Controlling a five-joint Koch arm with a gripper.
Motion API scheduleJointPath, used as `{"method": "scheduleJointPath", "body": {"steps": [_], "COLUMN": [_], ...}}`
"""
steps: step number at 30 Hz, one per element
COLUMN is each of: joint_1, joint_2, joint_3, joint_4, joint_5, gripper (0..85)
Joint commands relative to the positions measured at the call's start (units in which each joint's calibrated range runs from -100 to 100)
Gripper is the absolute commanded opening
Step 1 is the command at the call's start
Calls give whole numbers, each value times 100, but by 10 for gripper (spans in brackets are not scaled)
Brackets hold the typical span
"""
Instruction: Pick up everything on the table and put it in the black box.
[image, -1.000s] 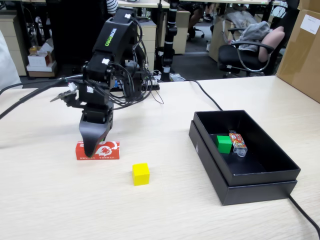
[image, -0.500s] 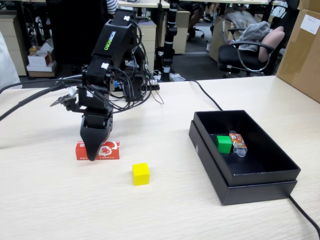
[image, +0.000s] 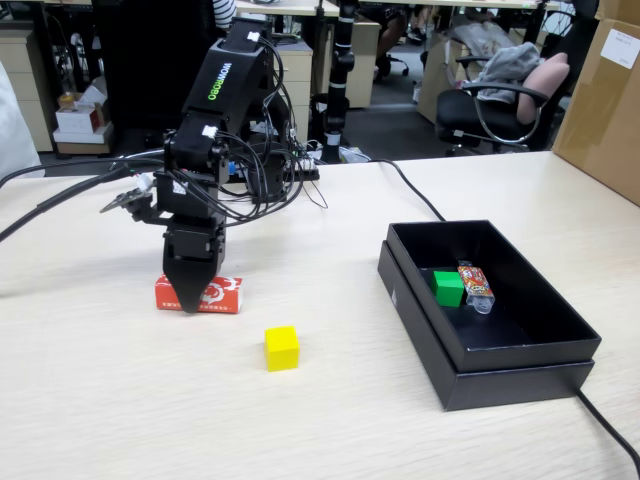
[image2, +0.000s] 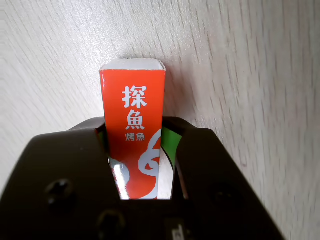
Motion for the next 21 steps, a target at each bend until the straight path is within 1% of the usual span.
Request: {"method": "scheduleJointPath", "body": {"steps": [1, 5, 9, 17, 21], "joint_1": [68, 249, 591, 1665, 2120], "joint_2": [-1219, -2424, -3732, -5648, -5774], "joint_3": [340, -249, -1002, -1763, -1564], "joint_4": [-266, -283, -283, -292, -292], "joint_5": [63, 68, 171, 488, 679], "gripper": [164, 164, 164, 164, 164]}}
